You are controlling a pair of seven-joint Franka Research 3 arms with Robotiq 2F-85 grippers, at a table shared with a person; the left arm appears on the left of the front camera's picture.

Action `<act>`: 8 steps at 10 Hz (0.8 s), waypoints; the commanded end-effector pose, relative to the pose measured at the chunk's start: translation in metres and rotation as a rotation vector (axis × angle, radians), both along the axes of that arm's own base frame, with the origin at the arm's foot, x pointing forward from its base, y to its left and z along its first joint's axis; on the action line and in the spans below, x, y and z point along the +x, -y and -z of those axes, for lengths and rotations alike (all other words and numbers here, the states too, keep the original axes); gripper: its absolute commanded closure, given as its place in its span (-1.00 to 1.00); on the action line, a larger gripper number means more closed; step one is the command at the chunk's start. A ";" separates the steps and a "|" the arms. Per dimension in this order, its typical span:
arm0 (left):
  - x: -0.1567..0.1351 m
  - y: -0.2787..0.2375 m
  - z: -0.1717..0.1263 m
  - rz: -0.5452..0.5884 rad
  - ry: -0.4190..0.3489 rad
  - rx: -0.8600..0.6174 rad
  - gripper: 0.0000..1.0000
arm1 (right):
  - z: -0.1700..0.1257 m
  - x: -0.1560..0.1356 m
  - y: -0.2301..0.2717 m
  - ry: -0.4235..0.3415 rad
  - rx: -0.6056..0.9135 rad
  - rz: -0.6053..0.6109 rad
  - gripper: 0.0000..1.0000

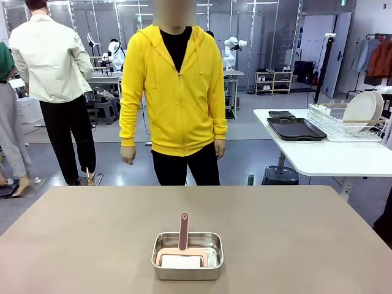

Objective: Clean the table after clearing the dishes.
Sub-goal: Place the Lint Roller back on top of the Airtight Container.

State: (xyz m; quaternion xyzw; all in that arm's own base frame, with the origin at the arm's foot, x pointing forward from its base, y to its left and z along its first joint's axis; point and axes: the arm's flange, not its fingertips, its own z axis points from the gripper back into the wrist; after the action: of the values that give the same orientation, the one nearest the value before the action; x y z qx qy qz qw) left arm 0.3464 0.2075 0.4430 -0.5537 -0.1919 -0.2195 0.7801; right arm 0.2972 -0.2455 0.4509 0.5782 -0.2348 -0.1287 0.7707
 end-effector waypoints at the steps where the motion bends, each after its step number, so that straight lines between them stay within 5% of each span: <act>1: -0.003 -0.009 -0.006 0.005 0.007 0.004 -0.97 | -0.002 -0.001 -0.002 0.014 0.013 0.003 -1.00; 8: -0.002 -0.006 -0.002 -0.011 0.003 0.005 -0.97 | -0.002 -0.001 -0.002 0.014 0.013 0.003 -1.00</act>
State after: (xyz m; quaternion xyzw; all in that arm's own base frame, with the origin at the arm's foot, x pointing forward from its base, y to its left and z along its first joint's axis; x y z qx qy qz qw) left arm 0.3461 0.2139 0.4438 -0.5499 -0.1956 -0.2177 0.7823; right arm 0.2972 -0.2455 0.4509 0.5782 -0.2347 -0.1287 0.7707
